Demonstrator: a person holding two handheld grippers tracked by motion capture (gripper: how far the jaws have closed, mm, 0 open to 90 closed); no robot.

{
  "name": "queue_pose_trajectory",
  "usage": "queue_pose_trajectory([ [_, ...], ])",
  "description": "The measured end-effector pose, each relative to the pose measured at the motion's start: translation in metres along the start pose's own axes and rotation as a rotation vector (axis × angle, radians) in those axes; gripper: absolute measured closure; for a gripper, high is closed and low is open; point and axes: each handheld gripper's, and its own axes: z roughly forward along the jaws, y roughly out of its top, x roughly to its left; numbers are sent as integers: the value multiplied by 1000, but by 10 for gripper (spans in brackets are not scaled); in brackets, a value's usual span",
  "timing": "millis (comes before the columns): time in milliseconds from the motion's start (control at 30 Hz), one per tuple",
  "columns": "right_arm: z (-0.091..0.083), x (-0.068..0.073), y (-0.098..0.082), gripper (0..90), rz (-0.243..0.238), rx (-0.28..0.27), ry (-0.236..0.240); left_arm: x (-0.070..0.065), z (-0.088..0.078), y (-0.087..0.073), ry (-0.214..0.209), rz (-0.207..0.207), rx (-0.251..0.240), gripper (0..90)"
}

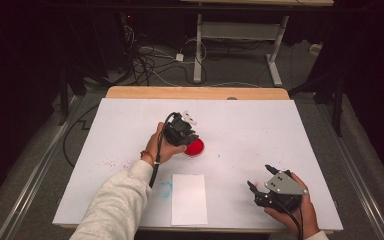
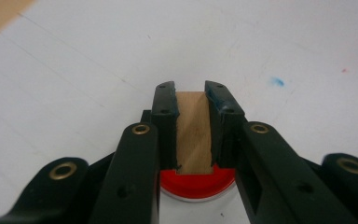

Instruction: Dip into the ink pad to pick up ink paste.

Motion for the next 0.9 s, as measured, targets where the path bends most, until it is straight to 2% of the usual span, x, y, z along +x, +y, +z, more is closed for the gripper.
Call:
queue_pose_trajectory([
  [167,-1,-1,1,268,2,-7,-2,2,-15,6,14,32,6,738],
  [367,0,-1,1,268,0,-5,-2,3,-15,5,0,22,-19,738],
  [567,0,-1,0,268,0,-3,-2,1,-4,4,-22,13,-25,738],
  [800,-1,-1,-1,268,-3,1,-5,-3,16,-1,-37,18,12,738],
  [900,-1,-1,-1,268,-4,1,-5,-4,22,-4,-40,5,17,738],
])
